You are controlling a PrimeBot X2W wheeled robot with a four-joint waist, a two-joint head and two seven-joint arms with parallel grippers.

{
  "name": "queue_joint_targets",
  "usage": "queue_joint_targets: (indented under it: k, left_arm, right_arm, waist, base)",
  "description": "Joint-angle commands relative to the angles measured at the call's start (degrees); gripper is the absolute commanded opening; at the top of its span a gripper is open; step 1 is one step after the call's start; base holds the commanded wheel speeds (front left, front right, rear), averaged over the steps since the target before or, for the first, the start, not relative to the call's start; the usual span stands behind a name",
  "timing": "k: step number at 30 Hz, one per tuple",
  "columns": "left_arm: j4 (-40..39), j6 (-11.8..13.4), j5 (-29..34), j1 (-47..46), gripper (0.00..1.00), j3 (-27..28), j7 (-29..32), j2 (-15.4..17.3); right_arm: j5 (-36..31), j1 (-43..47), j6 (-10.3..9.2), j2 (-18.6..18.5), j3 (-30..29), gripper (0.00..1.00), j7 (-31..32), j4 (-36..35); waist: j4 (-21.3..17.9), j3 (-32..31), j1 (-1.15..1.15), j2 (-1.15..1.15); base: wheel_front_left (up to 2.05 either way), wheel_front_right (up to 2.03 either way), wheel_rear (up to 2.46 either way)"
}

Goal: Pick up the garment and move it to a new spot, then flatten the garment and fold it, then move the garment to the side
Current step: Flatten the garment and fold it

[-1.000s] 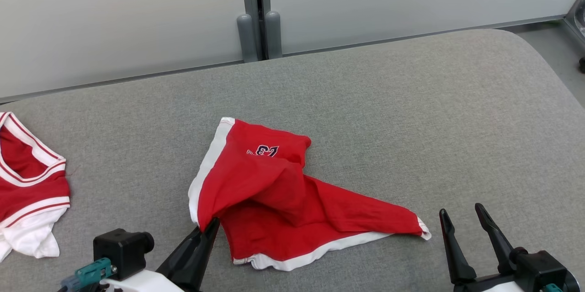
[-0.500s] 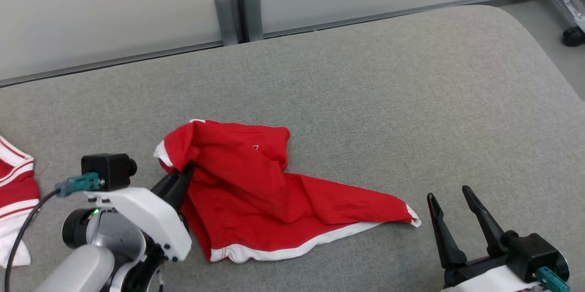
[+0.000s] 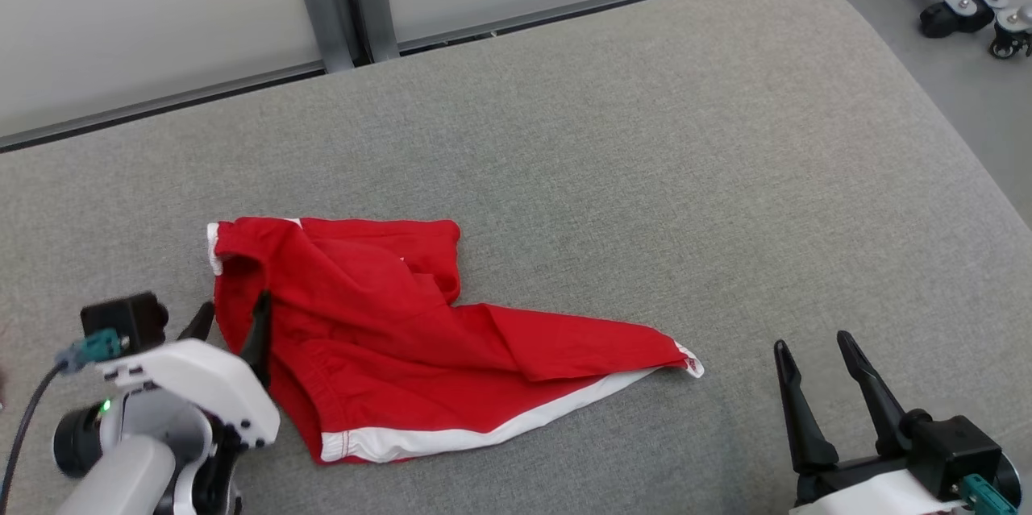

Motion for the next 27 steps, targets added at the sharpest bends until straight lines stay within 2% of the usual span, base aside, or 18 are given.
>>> queue_joint_targets:
  k: [1,5,8,11,14,16,20,24,27]
  left_arm:
    - [-0.61,0.58,-0.22,1.54,1.0,0.4,-0.59,0.47]
    - [-6.81,3.54,-0.54,8.91,1.0,1.66,-3.53,1.32]
    - [-14.02,5.36,1.31,12.59,1.0,0.24,-4.25,2.07]
    - [-20.82,5.32,2.94,13.15,1.0,-3.67,-1.74,1.85]
    - [-24.39,4.44,4.72,10.24,1.0,-8.33,1.97,0.45]
    - [-23.94,3.85,6.68,7.87,1.0,-11.6,4.39,-0.5]
    - [-19.67,1.72,8.25,3.19,1.0,-16.94,8.1,-4.4]
    - [-14.29,-0.06,7.15,0.4,1.0,-18.45,8.86,-8.72]
    - [-10.56,-0.26,6.58,-1.09,1.0,-18.09,8.58,-10.55]
  right_arm:
    - [-0.19,0.48,0.01,-0.13,-0.47,1.0,-0.28,0.09]
    - [-0.52,2.01,0.01,-0.03,-1.18,1.0,-0.28,0.02]
    - [-0.73,2.29,0.01,-0.01,-1.29,1.0,-0.28,-0.35]
    - [-0.88,1.59,0.01,0.0,-0.91,1.0,-0.29,-0.7]
    - [-0.74,0.39,0.01,-0.02,-0.35,1.0,-0.28,-0.89]
    - [-0.42,-0.02,0.01,0.01,-0.15,1.0,-0.28,-0.97]
    - [0.22,-0.94,0.01,0.12,0.21,1.0,-0.28,-0.82]
    - [0.94,-1.34,0.01,0.18,0.21,1.0,-0.29,-0.5]
    - [1.66,-1.36,0.01,0.24,0.12,1.0,-0.28,-0.41]
  waist:
    - [0.29,-0.94,0.0,0.0]
    - [1.25,-3.22,0.0,0.0]
    - [1.7,-3.98,0.0,0.0]
    - [1.67,-3.8,0.0,0.0]
    - [0.98,-2.84,0.0,0.0]
    - [0.16,-1.97,0.0,0.0]
    - [-1.75,-0.04,0.0,0.0]
    - [-3.84,1.49,0.0,0.0]
    - [-4.79,2.14,0.0,0.0]
  base:
    - [0.0,0.0,0.0]
    - [0.0,0.0,0.0]
    - [0.0,0.0,0.0]
    - [0.0,0.0,0.0]
    - [0.0,0.0,0.0]
    - [0.0,0.0,0.0]
    - [0.0,0.0,0.0]
    - [0.0,0.0,0.0]
    - [0.0,0.0,0.0]
